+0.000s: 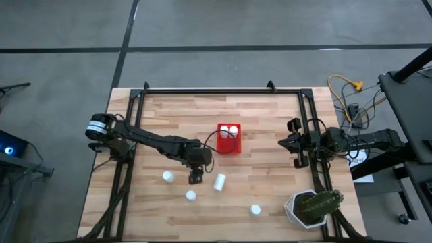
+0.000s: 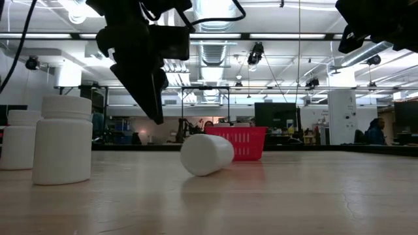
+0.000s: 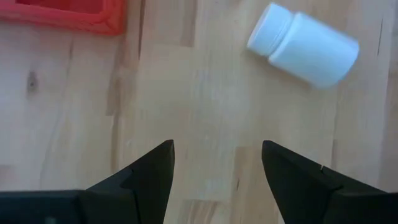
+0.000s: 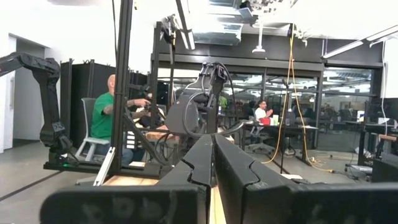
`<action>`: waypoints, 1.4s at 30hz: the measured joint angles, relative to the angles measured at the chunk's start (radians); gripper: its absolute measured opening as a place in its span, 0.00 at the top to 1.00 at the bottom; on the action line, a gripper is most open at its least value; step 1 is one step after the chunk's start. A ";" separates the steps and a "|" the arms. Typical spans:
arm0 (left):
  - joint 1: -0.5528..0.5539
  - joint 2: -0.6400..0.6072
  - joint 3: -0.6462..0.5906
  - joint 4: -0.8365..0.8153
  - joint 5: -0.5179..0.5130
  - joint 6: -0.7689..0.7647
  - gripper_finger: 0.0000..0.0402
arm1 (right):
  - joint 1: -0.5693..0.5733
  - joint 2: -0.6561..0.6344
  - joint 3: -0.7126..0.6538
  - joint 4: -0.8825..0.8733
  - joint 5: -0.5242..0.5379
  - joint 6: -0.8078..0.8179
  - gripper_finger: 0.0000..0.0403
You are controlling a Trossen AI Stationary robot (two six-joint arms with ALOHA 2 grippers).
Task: Pick and place pill bottles into a basket
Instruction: Put the top left white medicine bottle into the red bin
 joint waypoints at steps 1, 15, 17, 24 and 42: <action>0.000 -0.001 0.005 -0.015 0.000 0.000 0.44 | 0.000 0.000 0.000 0.000 0.000 0.000 0.98; -0.100 -0.079 0.045 -0.274 0.000 -0.073 0.44 | 0.000 0.000 0.000 0.000 0.000 0.000 0.98; -0.120 -0.090 0.045 -0.295 0.002 -0.109 0.44 | 0.000 0.000 0.000 0.000 0.000 -0.001 0.98; -0.193 -0.148 0.028 -0.396 0.006 -0.219 0.44 | 0.000 0.000 0.000 0.000 0.000 0.000 0.98; -0.251 -0.306 -0.164 -0.445 -0.008 -0.347 0.44 | 0.000 0.001 0.000 0.000 0.000 -0.002 0.98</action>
